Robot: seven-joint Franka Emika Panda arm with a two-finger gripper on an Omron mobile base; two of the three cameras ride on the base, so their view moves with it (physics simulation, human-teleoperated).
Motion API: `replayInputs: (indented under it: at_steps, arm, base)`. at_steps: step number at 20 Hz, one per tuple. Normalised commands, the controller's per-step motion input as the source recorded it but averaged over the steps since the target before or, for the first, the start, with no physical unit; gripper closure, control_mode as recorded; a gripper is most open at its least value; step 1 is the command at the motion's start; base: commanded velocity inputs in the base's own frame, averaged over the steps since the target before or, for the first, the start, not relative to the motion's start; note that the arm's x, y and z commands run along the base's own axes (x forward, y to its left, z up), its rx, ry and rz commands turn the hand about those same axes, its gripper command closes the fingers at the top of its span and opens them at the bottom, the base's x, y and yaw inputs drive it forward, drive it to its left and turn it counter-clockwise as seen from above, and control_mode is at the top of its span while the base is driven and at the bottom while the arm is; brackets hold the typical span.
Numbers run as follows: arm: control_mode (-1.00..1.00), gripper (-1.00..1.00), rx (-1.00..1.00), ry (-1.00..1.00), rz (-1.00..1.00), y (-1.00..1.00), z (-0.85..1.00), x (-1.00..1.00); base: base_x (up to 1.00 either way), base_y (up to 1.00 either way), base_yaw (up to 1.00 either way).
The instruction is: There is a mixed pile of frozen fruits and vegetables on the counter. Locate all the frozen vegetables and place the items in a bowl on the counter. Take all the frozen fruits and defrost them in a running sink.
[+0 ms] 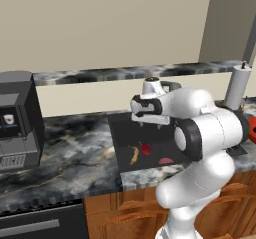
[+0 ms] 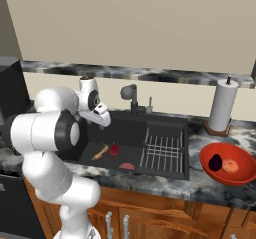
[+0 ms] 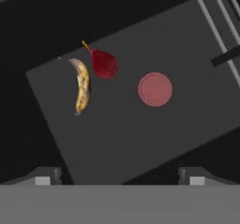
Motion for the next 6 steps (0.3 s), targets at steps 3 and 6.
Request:
replayInputs:
  at_steps: [3,6]
  arm:
    - [-1.00,-1.00,-0.01,0.08,0.00,0.11,1.00,-0.22]
    - [-1.00,-1.00,0.00,0.07,0.00,0.08,1.00,-0.31]
  base:
    - [0.00,0.00,0.00]
    - [0.00,0.00,0.00]
